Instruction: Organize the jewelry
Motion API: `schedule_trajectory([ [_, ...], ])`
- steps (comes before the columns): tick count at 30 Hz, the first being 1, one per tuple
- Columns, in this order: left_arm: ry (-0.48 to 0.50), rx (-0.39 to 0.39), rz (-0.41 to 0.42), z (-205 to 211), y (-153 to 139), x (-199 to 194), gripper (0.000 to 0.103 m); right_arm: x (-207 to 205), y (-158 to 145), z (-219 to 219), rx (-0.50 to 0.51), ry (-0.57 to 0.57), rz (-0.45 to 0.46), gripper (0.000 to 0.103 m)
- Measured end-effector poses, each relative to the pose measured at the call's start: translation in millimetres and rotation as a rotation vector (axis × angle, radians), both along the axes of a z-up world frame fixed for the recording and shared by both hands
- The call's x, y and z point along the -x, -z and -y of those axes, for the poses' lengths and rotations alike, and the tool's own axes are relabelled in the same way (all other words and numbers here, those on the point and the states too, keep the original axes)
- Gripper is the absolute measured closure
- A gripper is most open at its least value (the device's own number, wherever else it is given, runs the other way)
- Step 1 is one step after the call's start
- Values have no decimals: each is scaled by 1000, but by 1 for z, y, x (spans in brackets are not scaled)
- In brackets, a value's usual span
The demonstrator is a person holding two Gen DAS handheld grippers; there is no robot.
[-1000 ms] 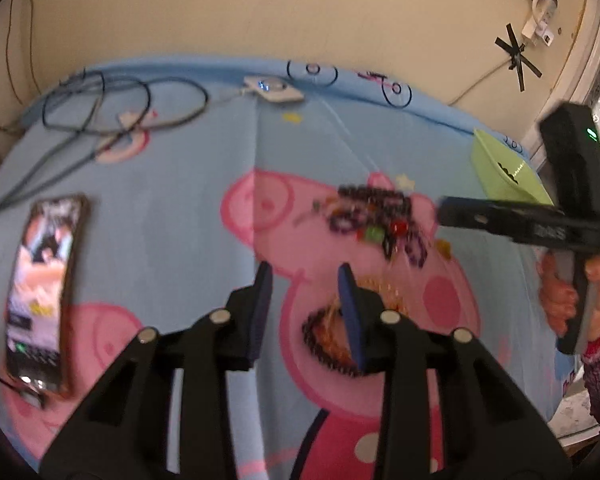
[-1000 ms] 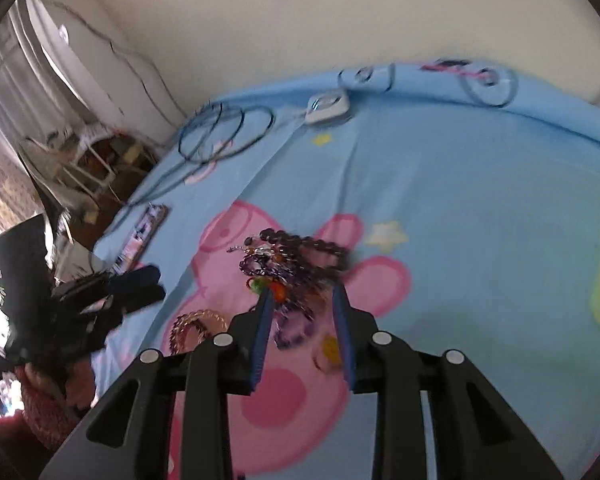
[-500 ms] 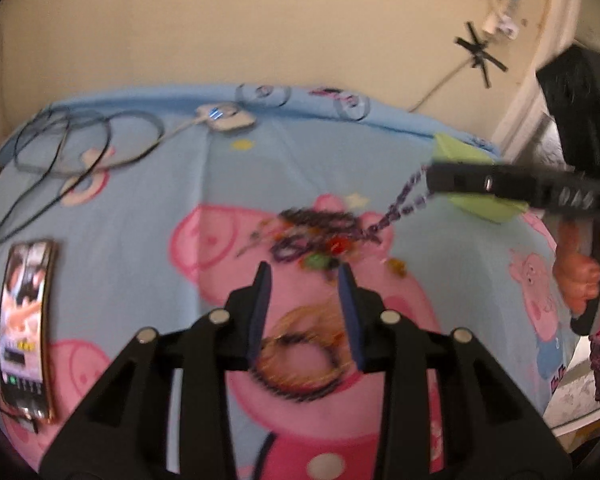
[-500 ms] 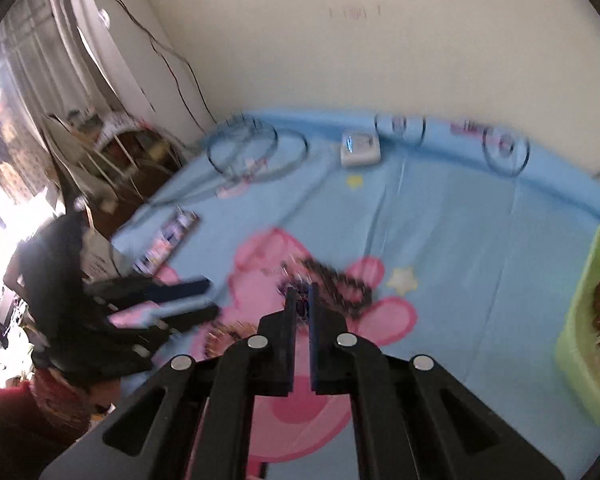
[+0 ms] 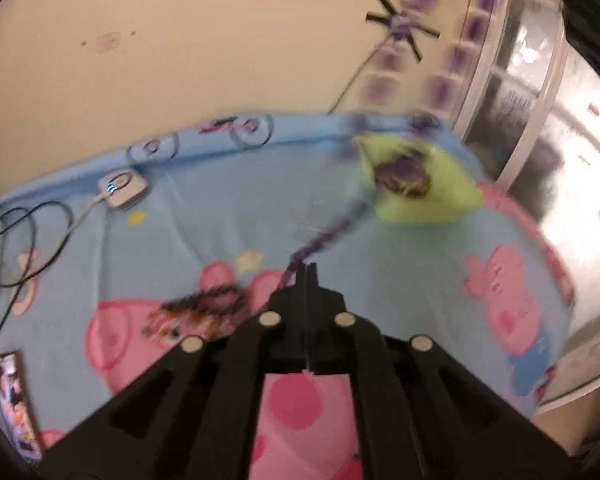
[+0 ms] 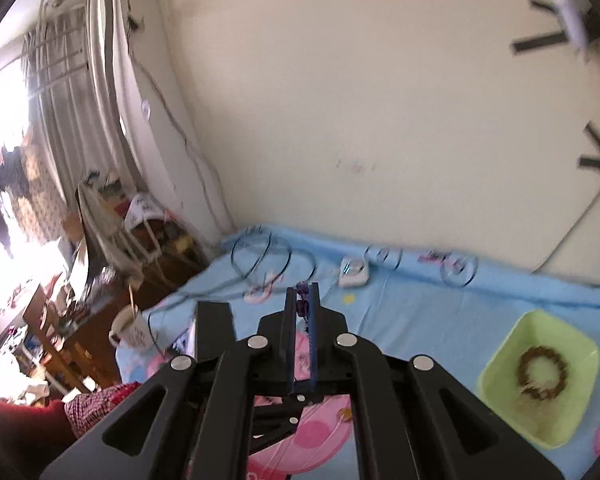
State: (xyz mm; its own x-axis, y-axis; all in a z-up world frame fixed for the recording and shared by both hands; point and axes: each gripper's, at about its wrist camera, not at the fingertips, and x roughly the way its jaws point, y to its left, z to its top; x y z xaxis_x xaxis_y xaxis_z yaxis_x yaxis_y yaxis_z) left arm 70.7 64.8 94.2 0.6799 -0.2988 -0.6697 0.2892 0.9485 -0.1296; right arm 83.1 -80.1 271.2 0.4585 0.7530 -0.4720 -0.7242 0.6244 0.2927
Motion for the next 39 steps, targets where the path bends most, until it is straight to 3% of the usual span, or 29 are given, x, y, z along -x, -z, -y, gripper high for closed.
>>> schedule_trajectory([
  [10, 94, 26, 153, 59, -100, -25, 103, -23, -67, 62, -30, 142, 112, 103],
  [11, 111, 35, 164, 67, -106, -24, 98, -26, -71, 66, -29, 152, 116, 103],
  [13, 143, 57, 170, 79, -114, -24, 80, -31, -81, 78, -21, 184, 129, 103],
  [14, 154, 72, 173, 86, -117, -24, 62, -34, -84, 83, -16, 198, 136, 103],
  [15, 160, 84, 180, 92, -119, -24, 54, -36, -87, 91, -13, 212, 139, 103],
  [17, 190, 92, 191, 104, -119, -23, 53, -40, -89, 99, -8, 230, 143, 103],
  [24, 220, -5, 164, 157, -97, -55, 55, -49, -88, 127, -2, 257, 149, 103],
  [25, 221, -21, 167, 162, -95, -62, 65, -53, -87, 130, -5, 259, 145, 103],
  [26, 225, -37, 158, 169, -90, -72, 92, -54, -86, 132, -7, 263, 141, 103],
  [27, 227, -38, 135, 173, -86, -81, 97, -59, -82, 136, -12, 267, 131, 103],
  [32, 197, -12, 70, 178, -63, -116, 97, -79, -47, 145, -12, 273, 64, 103],
  [39, 167, -39, -42, 174, -16, -145, 97, -114, 45, 154, -10, 275, -129, 103],
])
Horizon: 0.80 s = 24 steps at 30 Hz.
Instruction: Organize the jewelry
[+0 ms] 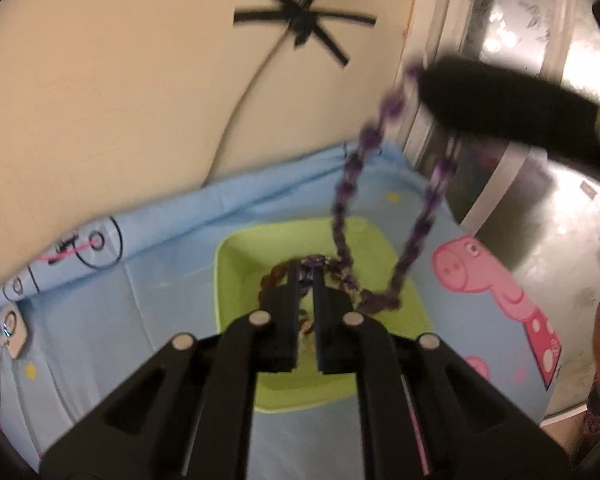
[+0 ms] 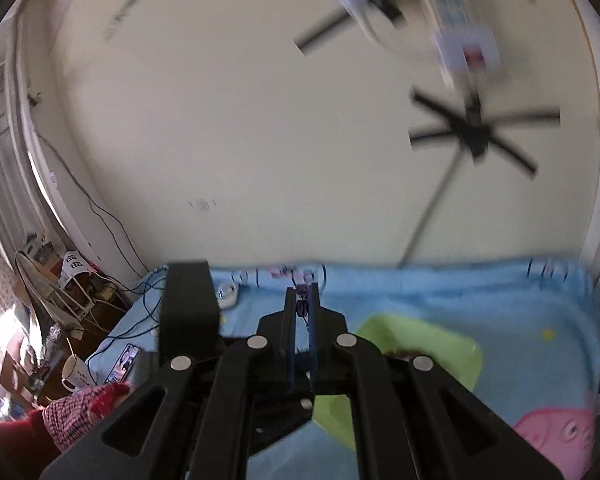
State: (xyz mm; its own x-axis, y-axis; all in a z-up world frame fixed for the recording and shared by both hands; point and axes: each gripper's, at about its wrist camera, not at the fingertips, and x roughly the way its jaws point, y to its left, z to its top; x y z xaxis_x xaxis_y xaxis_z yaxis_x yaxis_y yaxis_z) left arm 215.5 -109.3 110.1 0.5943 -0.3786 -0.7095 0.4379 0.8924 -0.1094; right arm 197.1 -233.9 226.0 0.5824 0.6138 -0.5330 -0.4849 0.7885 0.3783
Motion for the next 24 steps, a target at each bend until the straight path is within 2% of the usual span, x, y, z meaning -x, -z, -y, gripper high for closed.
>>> schedule_trajectory([
  [5, -47, -99, -115, -4, 31, -11, 96, -18, 48, 1, 35, 50, -73, 103],
  [8, -78, -111, -149, -14, 30, -9, 94, -24, 58, 2, 71, 84, -100, 103],
  [10, -84, -89, -114, -22, 13, -1, 94, -20, 53, 3, 69, 89, -92, 100],
  [11, -96, -76, -85, -28, -2, 6, 94, -16, 47, 4, 67, 94, -79, 92],
  [12, -101, -60, -62, -32, -13, 12, 94, -11, 40, 4, 62, 98, -61, 91],
  [15, -95, 7, 42, -56, -56, 46, 94, 10, 16, 6, 20, 92, -9, 91],
  [17, -92, 30, 108, -79, -73, 76, 94, 17, 4, 4, 0, 69, 11, 91],
  [20, -123, 17, 158, -122, -80, 117, 94, 35, 3, -9, -12, 18, 17, 91],
  [24, -259, -38, 128, -189, -57, 150, 93, 53, 39, -55, 21, -101, -58, 91],
])
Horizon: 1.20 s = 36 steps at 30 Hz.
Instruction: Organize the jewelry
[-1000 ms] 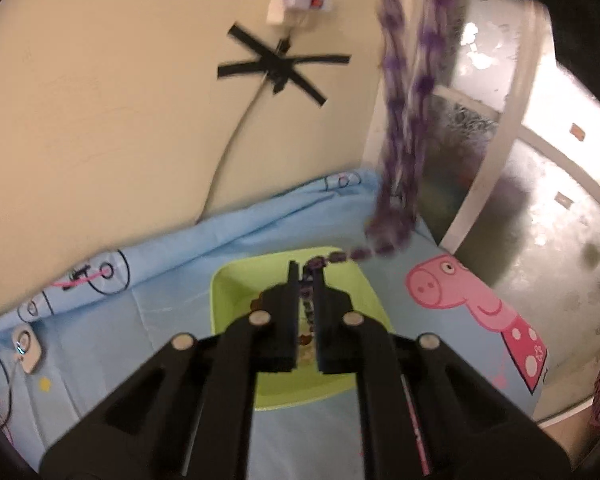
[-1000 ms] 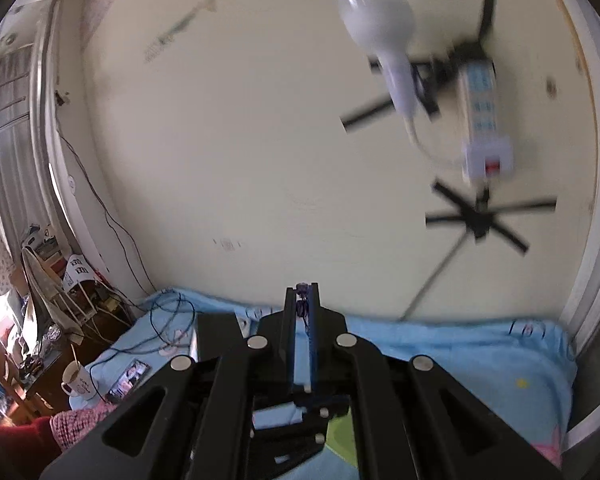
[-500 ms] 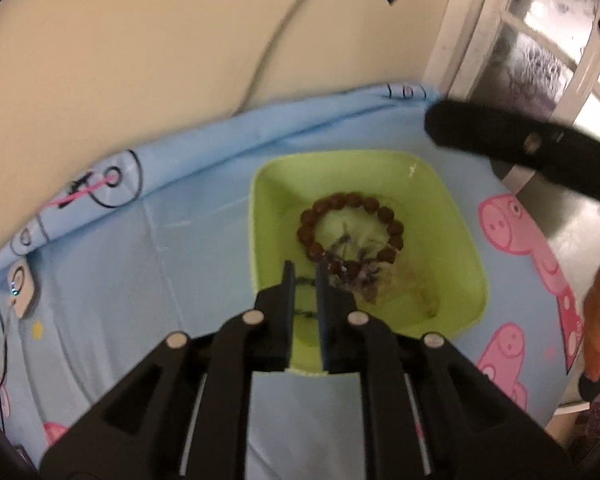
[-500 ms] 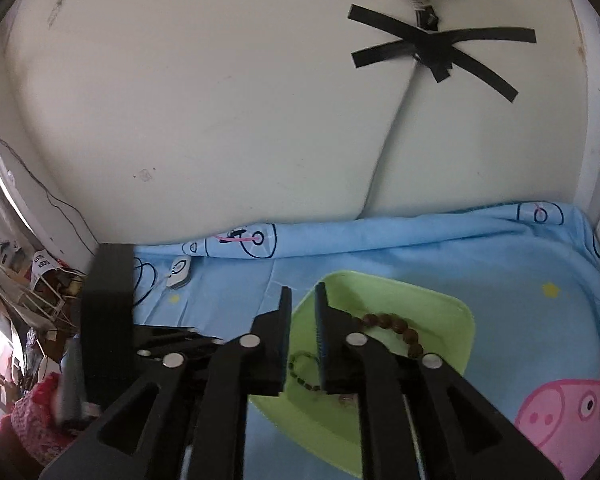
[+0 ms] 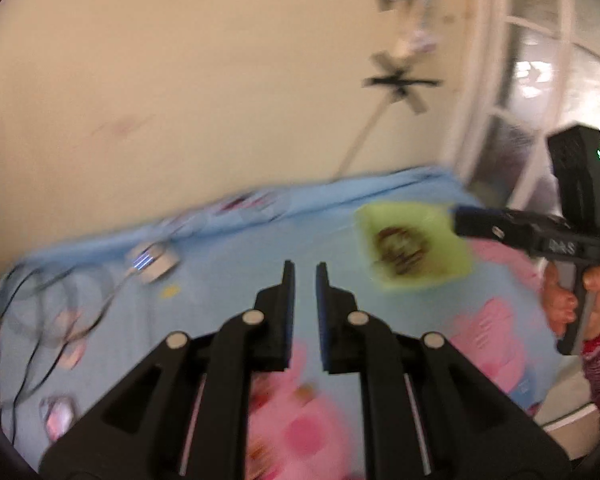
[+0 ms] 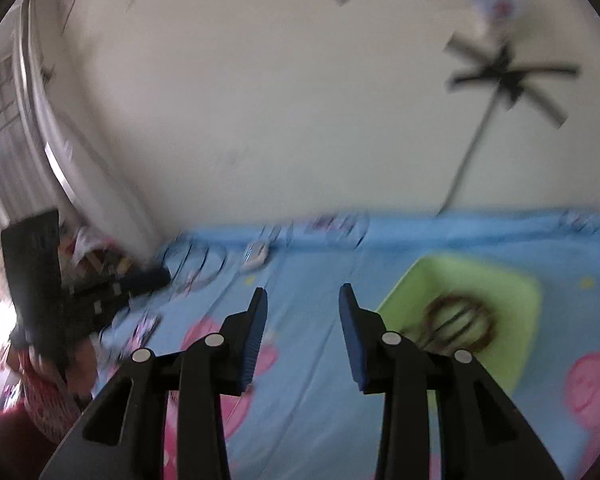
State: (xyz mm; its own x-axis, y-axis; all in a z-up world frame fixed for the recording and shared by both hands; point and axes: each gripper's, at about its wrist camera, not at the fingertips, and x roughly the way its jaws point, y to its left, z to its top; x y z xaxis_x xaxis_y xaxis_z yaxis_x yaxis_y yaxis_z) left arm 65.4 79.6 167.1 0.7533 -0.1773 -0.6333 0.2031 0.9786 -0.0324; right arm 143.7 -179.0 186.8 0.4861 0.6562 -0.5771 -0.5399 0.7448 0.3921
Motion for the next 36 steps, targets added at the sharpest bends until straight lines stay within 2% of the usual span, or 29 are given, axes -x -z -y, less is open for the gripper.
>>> schedule_trajectory([
  [3, -115, 2, -72, -52, 33, 15, 94, 7, 41, -40, 53, -73, -72, 91],
  [6, -196, 21, -132, -87, 64, 25, 94, 12, 79, -81, 89, -136, -170, 91],
  [9, -232, 78, -175, -109, 93, 33, 94, 13, 102, -119, 155, -187, -188, 95],
  [12, -238, 115, -198, -115, 113, 36, 94, 6, 110, -146, 159, -201, -215, 96],
  [16, -187, 133, -211, -102, 128, 30, 94, -5, 116, -178, 208, -236, -198, 96],
  [17, -173, 129, -210, -96, 130, 30, 94, -9, 122, -185, 230, -245, -206, 98],
  [18, -165, 127, -209, -93, 132, 29, 94, -13, 129, -194, 296, -241, -192, 99],
  [20, -160, 132, -205, -92, 134, 26, 94, -21, 137, -194, 397, -170, -124, 99],
  [21, -159, 142, -201, -93, 133, 26, 94, -26, 138, -190, 397, -129, -106, 99],
  [25, -134, 165, -188, -86, 131, 18, 94, -33, 134, -165, 279, -91, -160, 99],
  [30, -54, 156, -231, -57, 150, -7, 94, -21, 131, -156, 207, -155, -209, 99],
  [32, -31, 142, -202, -51, 151, -6, 94, -16, 131, -167, 192, -183, -227, 99],
  [33, 13, 139, -225, -47, 150, -1, 97, -13, 130, -172, 184, -199, -233, 99],
  [36, 82, 136, -321, -45, 158, 19, 98, -1, 125, -184, 194, -266, -220, 99],
])
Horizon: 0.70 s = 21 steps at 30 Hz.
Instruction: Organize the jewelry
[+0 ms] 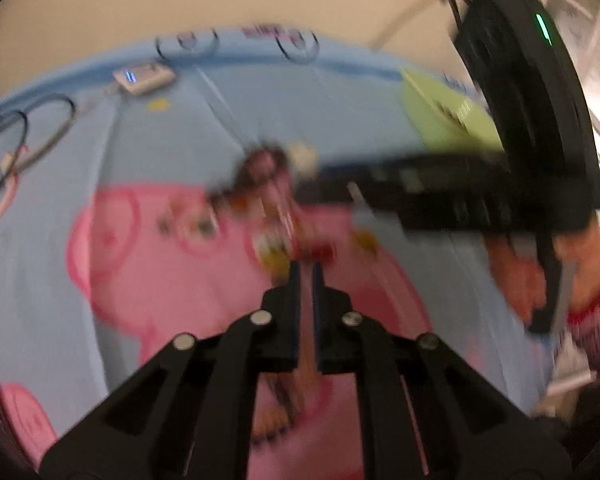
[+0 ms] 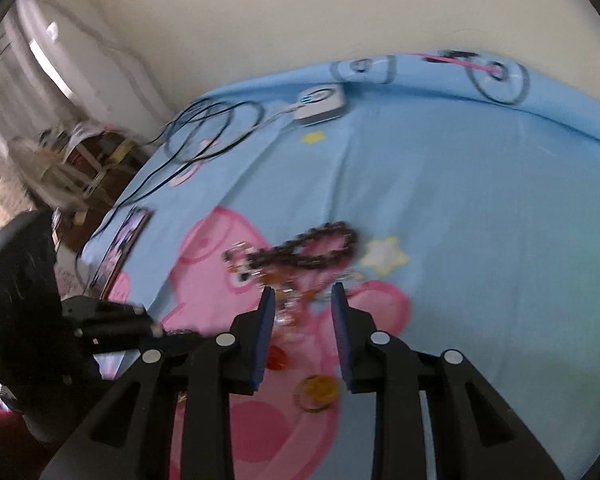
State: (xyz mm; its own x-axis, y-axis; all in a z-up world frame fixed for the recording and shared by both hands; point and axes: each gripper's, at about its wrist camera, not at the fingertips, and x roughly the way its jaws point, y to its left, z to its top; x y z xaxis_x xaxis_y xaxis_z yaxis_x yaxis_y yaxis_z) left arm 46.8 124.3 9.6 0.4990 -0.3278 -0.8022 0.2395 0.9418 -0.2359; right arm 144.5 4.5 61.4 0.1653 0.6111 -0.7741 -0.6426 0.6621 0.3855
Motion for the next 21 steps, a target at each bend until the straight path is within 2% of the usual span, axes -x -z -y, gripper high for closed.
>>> schedule_trajectory([
  [2, 29, 39, -40, -7, 1, 17, 98, 8, -2, -8, 29, -43, 34, 99],
  [4, -5, 49, -17, -20, -9, 27, 97, 15, 0, -17, 68, -83, 78, 99],
  [8, -170, 68, 71, -63, -38, 34, 94, 15, 13, -38, 142, -110, 118, 98],
  [9, -199, 65, 78, -69, -40, 33, 94, 15, 14, -43, 145, -120, 158, 98],
  [10, -225, 59, 80, -74, -42, 32, 94, 14, 15, -46, 157, -124, 169, 103],
  [11, -246, 50, 84, -77, -44, 31, 94, 12, 14, -48, 171, -121, 163, 103],
  [13, -254, 37, 94, -78, -48, 28, 94, 7, 10, -45, 125, -125, 78, 103],
  [16, -247, 1, 123, -69, -54, 29, 91, 8, -10, -30, 43, -108, 49, 103],
  [18, -233, -27, 155, -59, -58, 28, 70, 11, -30, -19, -24, -87, 49, 103],
  [21, -193, -59, 210, -44, -68, 26, 64, 19, -60, -6, -73, -78, 91, 103],
])
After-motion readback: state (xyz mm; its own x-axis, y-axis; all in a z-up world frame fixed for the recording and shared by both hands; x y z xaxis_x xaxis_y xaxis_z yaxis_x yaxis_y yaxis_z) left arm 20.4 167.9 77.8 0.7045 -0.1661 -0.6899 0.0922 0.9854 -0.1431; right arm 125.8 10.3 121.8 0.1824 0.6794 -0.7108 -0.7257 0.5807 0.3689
